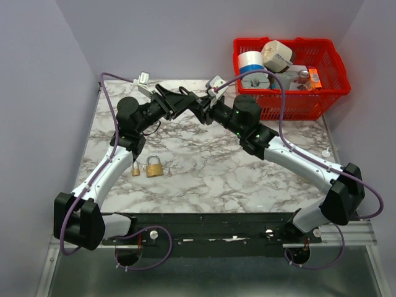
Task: Lock with the key
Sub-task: Lock the lock.
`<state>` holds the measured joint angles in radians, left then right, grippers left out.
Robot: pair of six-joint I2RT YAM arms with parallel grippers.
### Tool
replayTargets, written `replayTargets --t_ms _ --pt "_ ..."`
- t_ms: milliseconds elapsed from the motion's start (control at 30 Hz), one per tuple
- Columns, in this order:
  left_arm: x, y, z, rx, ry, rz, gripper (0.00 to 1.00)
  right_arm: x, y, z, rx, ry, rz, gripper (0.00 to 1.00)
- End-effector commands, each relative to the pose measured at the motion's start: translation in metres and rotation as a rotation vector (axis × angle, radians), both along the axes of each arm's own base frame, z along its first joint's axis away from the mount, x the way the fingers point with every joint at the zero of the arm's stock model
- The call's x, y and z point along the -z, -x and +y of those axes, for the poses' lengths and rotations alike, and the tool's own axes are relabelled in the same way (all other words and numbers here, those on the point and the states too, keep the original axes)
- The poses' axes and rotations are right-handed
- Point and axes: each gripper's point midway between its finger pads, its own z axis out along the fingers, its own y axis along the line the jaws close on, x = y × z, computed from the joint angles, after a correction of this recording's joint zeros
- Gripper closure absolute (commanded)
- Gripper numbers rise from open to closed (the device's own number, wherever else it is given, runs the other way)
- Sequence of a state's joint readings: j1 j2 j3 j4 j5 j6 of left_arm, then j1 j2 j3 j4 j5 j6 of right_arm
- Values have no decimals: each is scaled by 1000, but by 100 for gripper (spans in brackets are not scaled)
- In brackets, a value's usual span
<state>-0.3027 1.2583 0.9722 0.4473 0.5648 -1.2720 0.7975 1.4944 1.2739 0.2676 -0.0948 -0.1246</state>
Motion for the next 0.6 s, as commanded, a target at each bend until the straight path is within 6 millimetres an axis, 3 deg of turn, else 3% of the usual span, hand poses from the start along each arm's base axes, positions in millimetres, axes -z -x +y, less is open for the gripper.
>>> replayTargets --t_ms 0,67,133,233,567 --pt "-8 6 1 15 19 -29 44 -45 1 4 -6 -106 -111 99" --pt "-9 6 1 17 20 -33 41 -43 2 4 -16 -103 -111 99" --pt "-8 5 1 14 20 -28 27 -43 3 4 -19 -106 -107 99" --pt "-8 4 1 12 20 -24 19 -42 4 6 -28 -107 -103 99" --pt "-4 -2 0 6 23 -10 23 -42 6 10 -51 -111 -93 99"
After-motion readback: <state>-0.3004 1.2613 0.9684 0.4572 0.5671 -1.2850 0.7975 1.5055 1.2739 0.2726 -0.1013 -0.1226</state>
